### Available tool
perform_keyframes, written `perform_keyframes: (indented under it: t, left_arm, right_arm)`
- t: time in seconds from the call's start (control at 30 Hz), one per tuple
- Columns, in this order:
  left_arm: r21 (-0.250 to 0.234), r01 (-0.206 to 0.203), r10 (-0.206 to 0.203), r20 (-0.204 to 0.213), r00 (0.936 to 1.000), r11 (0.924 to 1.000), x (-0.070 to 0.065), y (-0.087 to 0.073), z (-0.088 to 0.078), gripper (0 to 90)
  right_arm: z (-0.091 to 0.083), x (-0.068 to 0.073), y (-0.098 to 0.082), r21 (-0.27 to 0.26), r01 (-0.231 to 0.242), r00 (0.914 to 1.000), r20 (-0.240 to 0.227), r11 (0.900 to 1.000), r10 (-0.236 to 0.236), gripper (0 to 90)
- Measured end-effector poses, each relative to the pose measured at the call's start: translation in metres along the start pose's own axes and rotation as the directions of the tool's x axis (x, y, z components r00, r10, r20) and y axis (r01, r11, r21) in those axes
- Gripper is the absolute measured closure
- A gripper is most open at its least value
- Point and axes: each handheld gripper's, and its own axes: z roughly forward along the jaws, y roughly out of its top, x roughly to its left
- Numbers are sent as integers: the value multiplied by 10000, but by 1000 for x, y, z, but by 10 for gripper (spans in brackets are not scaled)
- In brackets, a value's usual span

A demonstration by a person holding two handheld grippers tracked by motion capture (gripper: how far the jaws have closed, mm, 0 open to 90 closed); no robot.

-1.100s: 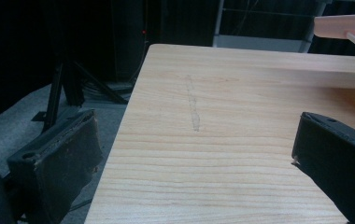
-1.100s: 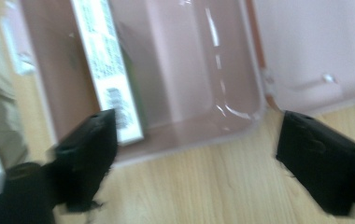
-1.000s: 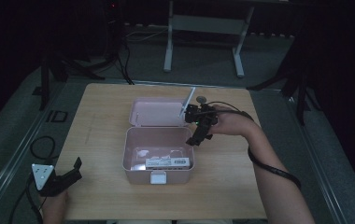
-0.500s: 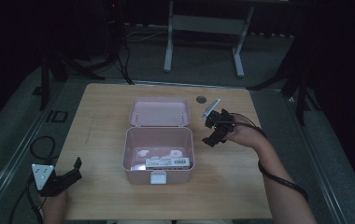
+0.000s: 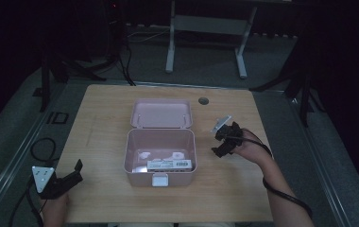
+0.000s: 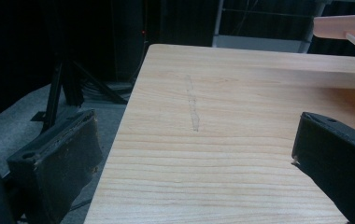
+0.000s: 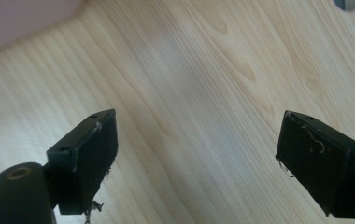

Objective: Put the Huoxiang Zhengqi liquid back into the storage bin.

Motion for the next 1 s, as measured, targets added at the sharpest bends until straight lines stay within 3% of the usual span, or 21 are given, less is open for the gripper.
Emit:
perform_keyframes:
  t: [0.23,0.33,0.57,0.8,0.9,0.93,1.0]
  left_arm:
    - [-8,0,0,-7,10000,10000,0,0,0,13]
    - [-7,-5,5,-19,10000,10000,0,0,0,13]
    - [-8,-2,2,-16,10000,10000,0,0,0,13]
    - [-12,-12,12,-20,10000,10000,0,0,0,14]
    - [-4,0,0,-19,10000,10000,0,0,0,13]
    - [-3,-4,4,-16,10000,10000,0,0,0,13]
    - [-13,-7,7,-25,10000,10000,0,0,0,13]
  right_arm:
    - [6,-3,-29,-1024,-969,9934,514,9900,1025,124]
    - [8,-4,-43,-1393,-1502,9858,540,9788,1589,123]
    - [11,-7,-69,-2094,-2184,9637,1074,9531,2444,122]
    - [9,-10,-91,-3070,-3105,9273,1101,8996,3577,121]
    - [9,-12,-102,-3435,-3588,9059,960,8679,4125,121]
    - [9,-12,-104,-3470,-3679,9013,952,8627,4227,122]
    - [8,-13,-110,-3738,-3954,8868,824,8390,4547,122]
